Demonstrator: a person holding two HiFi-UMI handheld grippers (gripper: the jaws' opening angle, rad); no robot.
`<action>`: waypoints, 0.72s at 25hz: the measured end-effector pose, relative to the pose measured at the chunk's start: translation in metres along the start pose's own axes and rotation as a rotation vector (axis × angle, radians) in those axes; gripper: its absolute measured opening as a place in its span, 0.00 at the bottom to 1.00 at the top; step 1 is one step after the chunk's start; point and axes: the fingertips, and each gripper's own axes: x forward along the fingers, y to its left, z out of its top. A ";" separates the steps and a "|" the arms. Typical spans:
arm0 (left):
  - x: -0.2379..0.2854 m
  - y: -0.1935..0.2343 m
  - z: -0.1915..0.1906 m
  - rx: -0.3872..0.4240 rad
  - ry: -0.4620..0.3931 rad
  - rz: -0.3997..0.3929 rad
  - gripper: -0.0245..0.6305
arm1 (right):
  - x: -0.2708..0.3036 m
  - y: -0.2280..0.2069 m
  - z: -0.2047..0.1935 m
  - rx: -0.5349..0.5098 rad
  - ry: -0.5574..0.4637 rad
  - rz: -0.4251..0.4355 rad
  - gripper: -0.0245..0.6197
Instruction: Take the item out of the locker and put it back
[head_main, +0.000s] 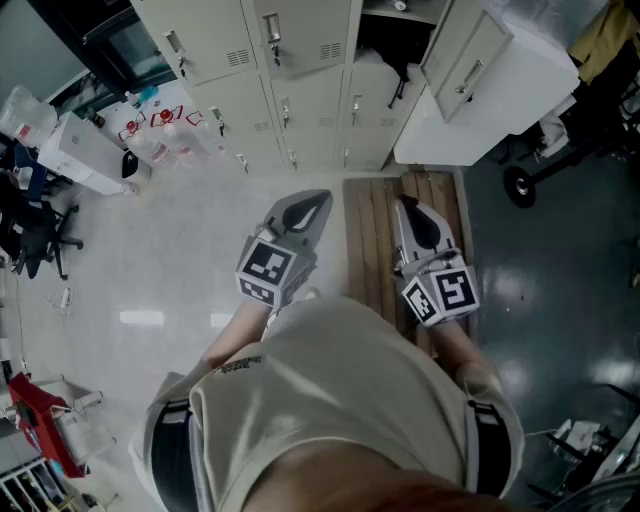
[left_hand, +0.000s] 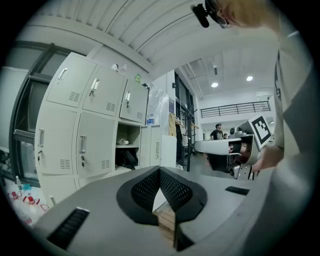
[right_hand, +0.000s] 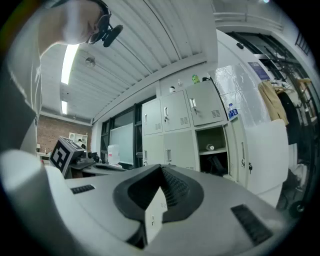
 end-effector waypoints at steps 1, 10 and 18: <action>0.001 -0.003 0.001 0.010 -0.003 -0.003 0.06 | 0.000 -0.001 -0.002 0.000 0.003 0.001 0.04; 0.009 -0.012 0.003 0.029 -0.003 -0.009 0.06 | -0.003 -0.013 -0.004 0.019 -0.008 -0.001 0.04; 0.019 -0.012 -0.003 0.027 0.013 0.013 0.06 | -0.008 -0.025 -0.008 0.026 -0.001 0.002 0.04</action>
